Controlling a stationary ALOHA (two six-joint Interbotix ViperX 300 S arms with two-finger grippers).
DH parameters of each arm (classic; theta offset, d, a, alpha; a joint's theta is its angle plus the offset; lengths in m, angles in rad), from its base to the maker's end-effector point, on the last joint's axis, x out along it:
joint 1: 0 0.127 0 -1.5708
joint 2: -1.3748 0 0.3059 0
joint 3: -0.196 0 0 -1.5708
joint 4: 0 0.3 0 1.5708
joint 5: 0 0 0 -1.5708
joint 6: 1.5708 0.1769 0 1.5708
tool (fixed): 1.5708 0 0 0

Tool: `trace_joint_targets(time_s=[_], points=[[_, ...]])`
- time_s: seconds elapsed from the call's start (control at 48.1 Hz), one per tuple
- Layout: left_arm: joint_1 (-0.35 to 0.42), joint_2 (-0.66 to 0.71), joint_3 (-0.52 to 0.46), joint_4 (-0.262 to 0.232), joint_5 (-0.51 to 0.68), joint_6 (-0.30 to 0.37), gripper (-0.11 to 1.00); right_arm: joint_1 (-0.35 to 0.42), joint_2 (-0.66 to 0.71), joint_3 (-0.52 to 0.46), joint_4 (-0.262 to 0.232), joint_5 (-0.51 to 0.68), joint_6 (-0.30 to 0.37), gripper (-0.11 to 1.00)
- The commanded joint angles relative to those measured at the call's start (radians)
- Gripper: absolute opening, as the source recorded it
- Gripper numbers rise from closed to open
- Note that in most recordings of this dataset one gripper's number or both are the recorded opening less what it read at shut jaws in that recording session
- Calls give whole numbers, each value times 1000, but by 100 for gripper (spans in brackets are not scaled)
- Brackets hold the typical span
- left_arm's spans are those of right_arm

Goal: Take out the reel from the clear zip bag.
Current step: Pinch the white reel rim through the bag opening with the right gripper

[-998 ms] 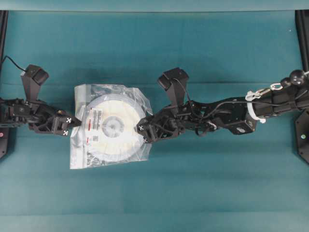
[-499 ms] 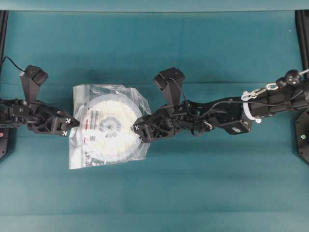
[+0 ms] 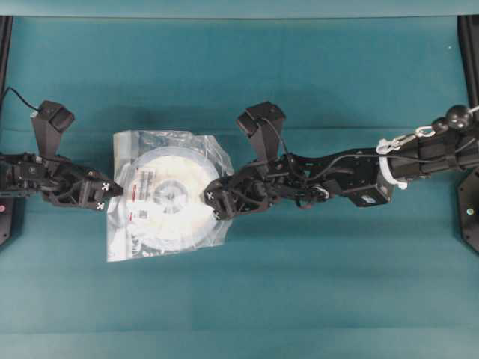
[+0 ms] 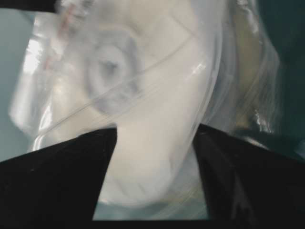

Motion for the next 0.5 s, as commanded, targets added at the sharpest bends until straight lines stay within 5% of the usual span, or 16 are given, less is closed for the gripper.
trace_joint_targets(time_s=[0.0,0.478], points=[[-3,-3,-9,3,-5,3,2,12,-31,-37,-3,2,5,71],[-3,-3,-9,3,-3,3,2,5,-31,-23,-3,100,3,38]])
